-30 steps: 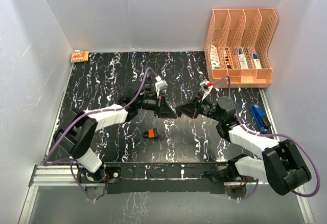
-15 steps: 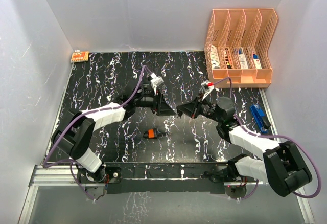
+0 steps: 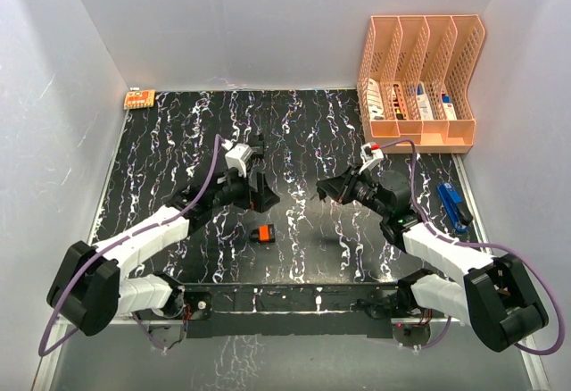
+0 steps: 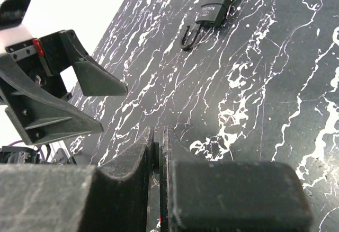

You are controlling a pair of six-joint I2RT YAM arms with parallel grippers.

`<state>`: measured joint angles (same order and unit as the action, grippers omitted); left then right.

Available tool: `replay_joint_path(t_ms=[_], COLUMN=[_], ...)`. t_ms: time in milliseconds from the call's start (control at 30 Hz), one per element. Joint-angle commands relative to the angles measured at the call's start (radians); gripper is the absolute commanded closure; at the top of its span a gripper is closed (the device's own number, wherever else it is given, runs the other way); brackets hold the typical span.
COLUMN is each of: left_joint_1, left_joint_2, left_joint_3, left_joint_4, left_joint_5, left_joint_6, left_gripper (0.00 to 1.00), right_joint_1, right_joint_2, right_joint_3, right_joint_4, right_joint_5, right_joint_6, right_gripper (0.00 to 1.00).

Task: Unlock with the key

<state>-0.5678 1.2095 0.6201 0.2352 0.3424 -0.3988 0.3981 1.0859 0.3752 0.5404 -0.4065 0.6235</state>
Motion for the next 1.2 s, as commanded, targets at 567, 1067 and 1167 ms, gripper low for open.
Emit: replay_joint_path(t_ms=[567,1067,1167], left_joint_1=[-0.076,-0.207,-0.224], left_joint_2=[-0.028,-0.002,-0.016], left_joint_3=[-0.188,-0.227,-0.239], left_joint_4=[-0.127,-0.094,-0.096], left_joint_5=[-0.112,-0.133,-0.146], left_joint_6=[-0.032,-0.128,-0.149], left_gripper=[0.02,0.02,0.02], right_joint_1=[-0.003,-0.002,-0.002], right_joint_2=[-0.026,-0.033,-0.035], right_joint_3=[-0.014,-0.018,-0.018], right_joint_4=[0.007,0.007,0.004], right_joint_5=[0.007,0.006,0.005], right_joint_6=[-0.01,-0.013,-0.013], right_gripper=[1.0,1.0,1.0])
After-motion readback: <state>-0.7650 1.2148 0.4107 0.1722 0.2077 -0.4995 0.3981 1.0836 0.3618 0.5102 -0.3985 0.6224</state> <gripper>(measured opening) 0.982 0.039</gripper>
